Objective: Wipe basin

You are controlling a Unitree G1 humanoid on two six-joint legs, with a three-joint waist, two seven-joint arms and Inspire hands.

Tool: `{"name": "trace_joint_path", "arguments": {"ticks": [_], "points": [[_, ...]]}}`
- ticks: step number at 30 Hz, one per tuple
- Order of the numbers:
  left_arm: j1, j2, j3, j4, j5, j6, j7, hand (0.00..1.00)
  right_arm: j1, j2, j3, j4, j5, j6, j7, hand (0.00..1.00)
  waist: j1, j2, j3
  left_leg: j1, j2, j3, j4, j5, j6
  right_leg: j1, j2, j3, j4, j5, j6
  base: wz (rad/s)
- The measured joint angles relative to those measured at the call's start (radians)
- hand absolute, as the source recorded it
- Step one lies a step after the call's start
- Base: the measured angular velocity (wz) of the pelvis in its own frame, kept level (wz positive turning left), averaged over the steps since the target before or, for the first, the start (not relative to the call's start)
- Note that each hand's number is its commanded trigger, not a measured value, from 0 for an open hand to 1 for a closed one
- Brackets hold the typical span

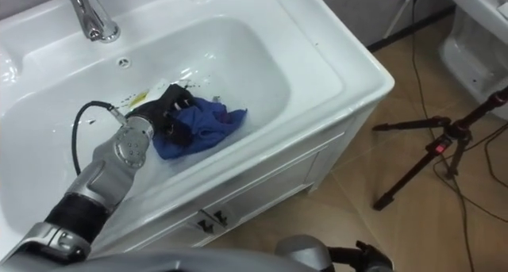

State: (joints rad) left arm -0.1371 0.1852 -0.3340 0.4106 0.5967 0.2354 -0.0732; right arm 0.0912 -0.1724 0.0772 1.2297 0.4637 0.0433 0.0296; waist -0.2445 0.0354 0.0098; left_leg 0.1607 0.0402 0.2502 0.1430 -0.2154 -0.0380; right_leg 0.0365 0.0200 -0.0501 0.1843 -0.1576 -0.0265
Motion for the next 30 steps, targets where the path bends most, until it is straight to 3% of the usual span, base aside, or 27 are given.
{"name": "trace_joint_path", "arguments": {"ticks": [4, 7, 16, 20, 25, 27, 30], "points": [[-0.012, -0.001, -0.006, 0.000, -0.016, 0.000, -0.005, 1.00, -0.006, 0.000, 0.010, 0.013, 0.001, -0.002, 0.008, 0.00, -0.003, -0.002, 0.0037, 0.003, -0.001, 0.001, 0.000, 0.000, 0.000, 0.000, 0.001, 0.008, 0.000, 0.000, 0.000, -0.07], [-0.023, -0.004, -0.006, 0.000, -0.014, 0.000, -0.006, 1.00, -0.016, 0.000, 0.010, 0.015, 0.000, -0.005, 0.013, 0.00, -0.012, -0.003, 0.0143, 0.002, -0.001, 0.007, -0.001, 0.000, 0.000, -0.002, 0.001, 0.008, 0.000, 0.000, 0.000, 0.00], [-0.022, -0.020, -0.005, 0.015, 0.088, -0.024, 0.019, 1.00, -0.011, 0.003, -0.013, 0.010, -0.027, -0.012, 0.018, 0.00, -0.007, -0.001, 0.0133, 0.005, 0.000, 0.016, 0.000, 0.000, 0.000, -0.004, 0.004, 0.015, -0.015, 0.001, 0.001, -0.02], [-0.004, -0.025, -0.002, 0.013, 0.173, -0.045, 0.032, 1.00, -0.001, 0.004, -0.029, 0.010, -0.033, -0.011, 0.019, 0.00, 0.003, 0.001, 0.0080, 0.008, 0.004, 0.022, 0.001, 0.000, 0.000, -0.002, 0.009, 0.019, -0.013, 0.005, -0.001, -0.09], [0.032, -0.026, 0.001, 0.074, 0.185, -0.096, 0.135, 1.00, 0.010, 0.007, -0.032, 0.010, -0.036, -0.008, 0.017, 0.00, 0.009, -0.005, 0.0011, 0.033, 0.012, 0.020, 0.000, 0.000, 0.000, 0.023, 0.017, 0.020, -0.011, 0.007, -0.004, -0.04], [0.031, -0.037, 0.045, 0.141, 0.207, -0.139, 0.184, 1.00, 0.019, 0.008, -0.033, 0.007, -0.045, -0.007, 0.018, 0.00, 0.026, -0.011, 0.0028, 0.045, 0.013, 0.028, 0.000, 0.000, 0.000, 0.032, 0.020, 0.026, -0.015, 0.004, -0.009, -0.14], [0.029, -0.047, 0.103, 0.198, 0.222, -0.172, 0.247, 1.00, 0.040, 0.012, -0.043, -0.019, -0.044, -0.006, 0.019, 0.00, 0.045, -0.023, -0.0010, 0.047, 0.019, 0.043, 0.000, 0.000, 0.000, 0.025, 0.031, 0.048, -0.016, 0.006, -0.015, -0.17]]}}
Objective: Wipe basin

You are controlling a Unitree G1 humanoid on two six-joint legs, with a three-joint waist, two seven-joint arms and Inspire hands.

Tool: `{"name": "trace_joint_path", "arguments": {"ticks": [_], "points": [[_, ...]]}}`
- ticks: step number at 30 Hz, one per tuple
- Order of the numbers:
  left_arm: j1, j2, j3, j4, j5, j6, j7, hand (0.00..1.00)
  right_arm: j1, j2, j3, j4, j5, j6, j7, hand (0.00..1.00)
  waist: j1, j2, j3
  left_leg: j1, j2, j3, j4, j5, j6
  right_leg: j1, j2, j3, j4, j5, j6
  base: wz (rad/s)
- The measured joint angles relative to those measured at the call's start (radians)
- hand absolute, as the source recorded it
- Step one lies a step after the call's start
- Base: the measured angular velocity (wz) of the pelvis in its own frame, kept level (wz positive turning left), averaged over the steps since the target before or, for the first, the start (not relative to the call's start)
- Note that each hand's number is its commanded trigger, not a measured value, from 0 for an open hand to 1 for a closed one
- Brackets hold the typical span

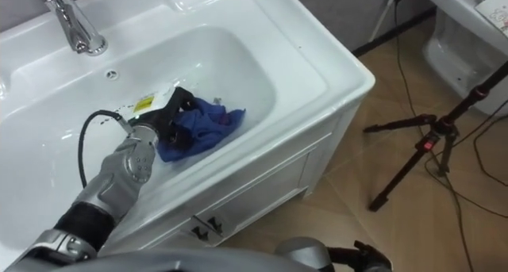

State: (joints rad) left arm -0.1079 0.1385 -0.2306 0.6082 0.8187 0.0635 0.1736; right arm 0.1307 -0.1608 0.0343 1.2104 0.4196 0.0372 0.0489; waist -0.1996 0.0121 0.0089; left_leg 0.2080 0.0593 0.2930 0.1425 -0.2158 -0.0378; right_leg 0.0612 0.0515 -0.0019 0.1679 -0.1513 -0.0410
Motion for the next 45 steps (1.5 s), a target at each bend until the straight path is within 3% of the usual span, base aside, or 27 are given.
{"name": "trace_joint_path", "arguments": {"ticks": [5, 9, 15, 21, 26, 31, 35, 39, 45], "points": [[-0.005, -0.001, 0.109, 0.102, 0.002, -0.027, 0.085, 1.00, 0.037, 0.002, -0.039, -0.013, -0.012, 0.008, 0.007, 0.00, 0.016, -0.005, -0.0099, 0.001, 0.013, 0.005, 0.000, 0.000, 0.000, -0.009, 0.013, 0.007, 0.003, 0.009, -0.014, -0.14], [-0.002, 0.001, 0.185, 0.171, 0.006, -0.028, 0.133, 1.00, 0.062, 0.000, -0.080, -0.012, -0.047, 0.010, -0.002, 0.00, 0.026, 0.010, -0.0179, 0.014, 0.024, 0.005, -0.001, 0.000, 0.000, -0.003, 0.025, 0.031, 0.007, 0.017, -0.026, -0.18], [-0.006, 0.029, 0.289, 0.258, 0.019, -0.027, 0.190, 1.00, 0.091, -0.005, -0.146, -0.005, -0.223, 0.058, -0.003, 0.00, 0.029, 0.023, -0.0165, 0.021, 0.039, 0.007, -0.001, 0.000, -0.001, -0.008, 0.046, 0.056, 0.020, 0.020, -0.045, -0.15], [0.008, 0.124, 0.308, 0.316, 0.047, -0.008, 0.206, 1.00, 0.123, -0.017, -0.195, -0.011, -0.317, 0.098, -0.003, 0.00, 0.039, 0.030, -0.0151, 0.030, 0.051, 0.008, 0.002, 0.003, -0.007, -0.009, 0.063, 0.077, 0.022, 0.021, -0.059, -0.12], [0.015, 0.135, 0.335, 0.344, 0.048, 0.018, 0.209, 1.00, 0.133, -0.034, -0.208, -0.015, -0.357, 0.124, -0.004, 0.00, 0.041, 0.044, -0.0165, 0.032, 0.053, 0.009, 0.002, 0.005, -0.009, -0.010, 0.065, 0.081, 0.033, 0.023, -0.062, -0.03], [0.012, 0.153, 0.363, 0.372, 0.090, 0.018, 0.208, 1.00, 0.128, -0.036, -0.224, -0.019, -0.389, 0.130, -0.005, 0.00, 0.049, 0.049, -0.0163, 0.035, 0.054, 0.006, 0.003, 0.005, -0.010, -0.012, 0.068, 0.081, 0.037, 0.020, -0.066, 0.00], [0.009, 0.154, 0.427, 0.400, 0.087, 0.019, 0.206, 1.00, 0.118, -0.037, -0.235, -0.020, -0.400, 0.140, -0.004, 0.00, 0.066, 0.059, -0.0145, 0.043, 0.054, 0.006, 0.004, 0.005, -0.010, -0.013, 0.069, 0.080, 0.054, 0.011, -0.070, -0.02], [0.017, 0.171, 0.447, 0.407, 0.086, 0.020, 0.179, 1.00, 0.110, -0.042, -0.238, -0.017, -0.427, 0.140, -0.002, 0.00, 0.067, 0.067, -0.0212, 0.044, 0.056, 0.005, 0.006, 0.005, -0.010, -0.022, 0.071, 0.080, 0.061, 0.008, -0.073, -0.01], [0.042, 0.186, 0.464, 0.412, 0.087, 0.021, 0.160, 1.00, 0.096, -0.051, -0.256, -0.009, -0.426, 0.164, -0.003, 0.00, 0.068, 0.079, -0.0216, 0.039, 0.056, 0.002, 0.011, 0.006, -0.011, -0.026, 0.072, 0.080, 0.081, -0.004, -0.081, 0.00]]}}
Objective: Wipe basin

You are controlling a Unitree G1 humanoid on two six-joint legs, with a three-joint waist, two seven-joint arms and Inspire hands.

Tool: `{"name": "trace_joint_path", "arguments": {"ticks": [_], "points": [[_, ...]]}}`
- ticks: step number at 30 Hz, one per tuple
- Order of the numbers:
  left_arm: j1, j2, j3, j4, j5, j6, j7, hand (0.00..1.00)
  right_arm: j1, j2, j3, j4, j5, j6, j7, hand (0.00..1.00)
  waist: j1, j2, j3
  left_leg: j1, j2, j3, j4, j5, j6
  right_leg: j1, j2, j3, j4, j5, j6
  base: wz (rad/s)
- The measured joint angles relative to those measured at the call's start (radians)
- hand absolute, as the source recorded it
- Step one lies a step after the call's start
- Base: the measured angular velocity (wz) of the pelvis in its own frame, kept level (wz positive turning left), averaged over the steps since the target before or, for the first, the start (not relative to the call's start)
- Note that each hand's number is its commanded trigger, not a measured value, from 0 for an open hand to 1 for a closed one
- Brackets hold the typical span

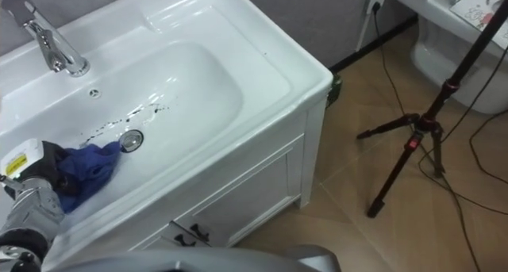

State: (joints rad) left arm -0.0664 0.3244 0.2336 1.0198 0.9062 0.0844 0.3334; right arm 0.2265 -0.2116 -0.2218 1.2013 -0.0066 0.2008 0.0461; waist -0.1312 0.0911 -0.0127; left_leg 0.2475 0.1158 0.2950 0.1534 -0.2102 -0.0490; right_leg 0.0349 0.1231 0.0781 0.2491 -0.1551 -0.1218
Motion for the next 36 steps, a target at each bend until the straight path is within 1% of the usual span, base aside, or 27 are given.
{"name": "trace_joint_path", "arguments": {"ticks": [4, 5, 8, 11, 17, 20, 22, 24, 26, 28, 29, 30, 31, 33, 34, 35, 36], "points": [[0.008, 0.003, 0.001, 0.005, 0.000, 0.000, 0.012, 1.00, -0.008, -0.010, -0.001, 0.000, 0.007, 0.008, -0.004, 0.00, 0.003, 0.001, -0.0024, -0.009, 0.000, -0.013, 0.013, 0.000, 0.000, -0.005, -0.001, -0.001, 0.012, -0.005, -0.003, 0.01], [0.009, 0.003, 0.001, 0.013, 0.000, 0.000, 0.021, 1.00, -0.010, -0.011, -0.001, 0.002, 0.007, 0.007, -0.010, 0.00, 0.003, 0.002, -0.0030, -0.008, 0.000, -0.024, 0.013, 0.000, 0.000, -0.003, -0.001, -0.001, 0.018, -0.006, -0.004, 0.00], [0.012, 0.003, 0.001, 0.022, 0.000, 0.000, 0.042, 1.00, -0.023, -0.011, -0.002, 0.005, 0.004, 0.006, -0.018, 0.00, 0.003, 0.002, -0.0027, -0.007, 0.000, -0.037, 0.013, 0.000, 0.000, -0.004, -0.001, -0.003, 0.025, -0.010, -0.008, 0.00], [0.015, 0.003, 0.001, 0.021, 0.000, 0.000, 0.049, 1.00, -0.035, -0.012, -0.010, 0.007, 0.005, 0.003, -0.021, 0.00, 0.003, 0.002, -0.0024, -0.010, -0.003, -0.060, 0.013, 0.000, 0.000, -0.012, -0.001, -0.004, 0.032, -0.016, -0.008, 0.00], [0.002, 0.003, 0.007, 0.018, -0.006, 0.000, 0.052, 1.00, -0.049, -0.013, -0.009, 0.009, 0.007, -0.012, -0.023, 0.00, 0.002, -0.003, -0.0012, -0.011, -0.004, -0.062, 0.014, 0.000, 0.000, -0.016, -0.003, -0.005, 0.043, -0.021, -0.008, 0.01], [-0.002, 0.003, 0.007, 0.018, -0.051, 0.002, 0.054, 1.00, -0.047, -0.013, -0.009, 0.010, 0.016, -0.017, -0.029, 0.00, -0.001, -0.003, -0.0009, -0.011, -0.004, -0.062, 0.014, 0.000, 0.000, -0.016, -0.003, -0.008, 0.042, -0.021, -0.008, 0.03], [-0.006, 0.003, 0.007, 0.015, -0.060, 0.010, 0.053, 1.00, -0.046, -0.012, -0.008, 0.010, 0.029, -0.018, -0.032, 0.00, -0.005, -0.009, 0.0005, -0.011, -0.004, -0.062, 0.014, 0.000, 0.000, -0.016, -0.004, -0.011, 0.044, -0.022, -0.008, 0.06], [-0.025, 0.003, 0.003, 0.011, -0.068, 0.034, 0.049, 1.00, -0.037, -0.011, -0.004, 0.026, 0.031, -0.028, -0.027, 0.00, -0.007, -0.023, 0.0010, -0.008, -0.004, -0.064, 0.015, 0.000, 0.000, -0.016, -0.004, -0.012, 0.046, -0.025, -0.008, 0.11], [-0.035, 0.003, 0.001, 0.012, -0.072, 0.043, 0.049, 1.00, -0.029, -0.011, -0.004, 0.036, 0.036, -0.034, -0.020, 0.00, -0.015, -0.031, 0.0016, -0.009, -0.004, -0.064, 0.016, 0.000, 0.000, -0.015, -0.004, -0.010, 0.046, -0.028, -0.005, 0.14], [-0.047, 0.003, -0.004, 0.011, -0.087, 0.050, 0.048, 1.00, -0.026, -0.006, -0.004, 0.037, 0.036, -0.038, -0.021, 0.00, -0.025, -0.038, 0.0048, -0.013, -0.005, -0.064, 0.016, 0.000, -0.001, -0.016, -0.006, -0.015, 0.046, -0.031, -0.002, 0.16], [-0.058, 0.003, -0.005, 0.011, -0.091, 0.062, 0.044, 1.00, -0.025, -0.004, -0.004, 0.040, 0.038, -0.037, -0.021, 0.00, -0.032, -0.042, 0.0068, -0.017, -0.005, -0.065, 0.020, -0.001, -0.003, -0.016, -0.009, -0.020, 0.046, -0.031, -0.001, 0.17], [-0.073, 0.003, -0.011, 0.010, -0.094, 0.072, 0.039, 1.00, -0.019, 0.002, -0.002, 0.039, 0.041, -0.038, -0.021, 0.00, -0.042, -0.050, 0.0111, -0.021, -0.006, -0.069, 0.027, -0.003, -0.005, -0.015, -0.012, -0.028, 0.046, -0.032, 0.000, 0.17], [-0.080, 0.003, -0.018, 0.010, -0.098, 0.076, 0.038, 1.00, -0.017, 0.005, 0.001, 0.040, 0.043, -0.038, -0.021, 0.00, -0.043, -0.053, 0.0116, -0.023, -0.005, -0.069, 0.029, -0.003, -0.006, -0.015, -0.013, -0.029, 0.045, -0.031, 0.001, 0.16], [-0.094, 0.003, -0.062, 0.007, -0.144, 0.084, 0.031, 1.00, -0.008, 0.009, 0.005, 0.040, 0.048, -0.042, -0.021, 0.00, -0.062, -0.060, 0.0144, -0.027, -0.006, -0.069, 0.029, -0.006, -0.010, -0.016, -0.016, -0.037, 0.042, -0.028, 0.004, 0.09], [-0.099, 0.002, -0.074, 0.006, -0.159, 0.084, 0.028, 1.00, -0.006, 0.009, 0.008, 0.040, 0.051, -0.045, -0.021, 0.00, -0.064, -0.061, 0.0150, -0.028, -0.006, -0.069, 0.029, -0.007, -0.011, -0.017, -0.017, -0.037, 0.042, -0.028, 0.005, 0.06], [-0.114, -0.001, -0.087, 0.006, -0.171, 0.084, 0.024, 1.00, 0.001, 0.013, 0.016, 0.040, 0.056, -0.051, -0.020, 0.00, -0.067, -0.066, 0.0175, -0.028, -0.008, -0.069, 0.029, -0.007, -0.012, -0.017, -0.019, -0.037, 0.044, -0.028, 0.007, 0.03], [-0.128, -0.006, -0.089, 0.006, -0.171, 0.085, 0.023, 1.00, 0.007, 0.019, 0.027, 0.040, 0.053, -0.054, -0.018, 0.00, -0.072, -0.073, 0.0172, -0.033, -0.009, -0.069, 0.030, -0.007, -0.012, -0.021, -0.020, -0.038, 0.044, -0.029, 0.009, 0.03]]}}
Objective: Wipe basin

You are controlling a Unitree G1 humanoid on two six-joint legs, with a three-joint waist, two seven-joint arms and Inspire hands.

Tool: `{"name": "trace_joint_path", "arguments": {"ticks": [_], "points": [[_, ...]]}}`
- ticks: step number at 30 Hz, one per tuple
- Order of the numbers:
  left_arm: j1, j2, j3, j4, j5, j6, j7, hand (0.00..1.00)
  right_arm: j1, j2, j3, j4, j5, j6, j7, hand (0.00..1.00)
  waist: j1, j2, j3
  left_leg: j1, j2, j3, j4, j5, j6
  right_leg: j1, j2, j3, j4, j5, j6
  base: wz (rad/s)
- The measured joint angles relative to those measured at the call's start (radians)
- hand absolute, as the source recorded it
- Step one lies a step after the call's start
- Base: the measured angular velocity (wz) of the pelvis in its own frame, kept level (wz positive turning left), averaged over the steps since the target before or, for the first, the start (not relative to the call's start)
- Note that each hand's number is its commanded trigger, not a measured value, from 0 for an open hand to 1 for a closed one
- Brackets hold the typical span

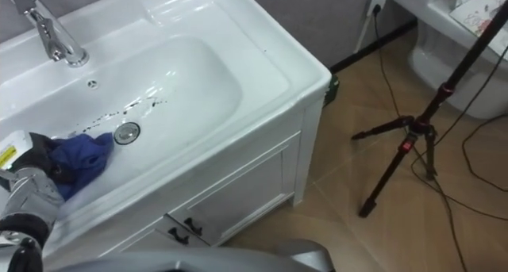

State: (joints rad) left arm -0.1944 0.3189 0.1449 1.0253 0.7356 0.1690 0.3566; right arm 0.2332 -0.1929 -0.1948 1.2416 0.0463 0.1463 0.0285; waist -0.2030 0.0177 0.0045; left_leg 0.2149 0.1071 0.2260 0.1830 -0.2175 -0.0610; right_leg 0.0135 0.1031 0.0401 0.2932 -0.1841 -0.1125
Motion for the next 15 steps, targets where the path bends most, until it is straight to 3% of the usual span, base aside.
{"name": "trace_joint_path", "arguments": {"ticks": [2, 4, 9, 15], "points": [[-0.029, -0.006, -0.004, -0.003, 0.003, 0.003, -0.006, 1.00, 0.004, 0.008, 0.022, 0.004, -0.003, -0.004, 0.011, 0.00, -0.009, -0.006, -0.0047, -0.013, 0.000, 0.005, 0.008, -0.002, -0.003, -0.014, -0.001, -0.001, 0.002, 0.002, 0.002, 0.02], [-0.070, -0.017, -0.013, -0.004, 0.007, 0.006, -0.010, 1.00, 0.008, 0.014, 0.046, 0.006, -0.003, -0.004, 0.019, 0.00, -0.010, -0.019, 0.0030, -0.015, 0.001, 0.025, 0.010, -0.002, -0.003, -0.019, -0.001, 0.002, 0.002, 0.007, 0.003, -0.09], [-0.097, -0.079, -0.075, -0.056, 0.007, 0.005, -0.010, 1.00, 0.019, 0.024, 0.056, -0.003, 0.001, -0.010, 0.018, 0.00, -0.055, -0.026, 0.0013, -0.009, 0.003, 0.052, 0.004, -0.002, -0.004, -0.019, 0.001, 0.014, -0.001, 0.015, 0.002, -0.15], [-0.125, -0.085, -0.091, -0.066, 0.006, 0.003, -0.001, 1.00, 0.025, 0.026, 0.057, -0.002, 0.003, -0.013, 0.018, 0.00, -0.093, -0.019, 0.0014, -0.009, 0.004, 0.079, 0.007, -0.002, -0.004, -0.032, 0.014, 0.058, 0.010, 0.016, -0.001, -0.23]]}}
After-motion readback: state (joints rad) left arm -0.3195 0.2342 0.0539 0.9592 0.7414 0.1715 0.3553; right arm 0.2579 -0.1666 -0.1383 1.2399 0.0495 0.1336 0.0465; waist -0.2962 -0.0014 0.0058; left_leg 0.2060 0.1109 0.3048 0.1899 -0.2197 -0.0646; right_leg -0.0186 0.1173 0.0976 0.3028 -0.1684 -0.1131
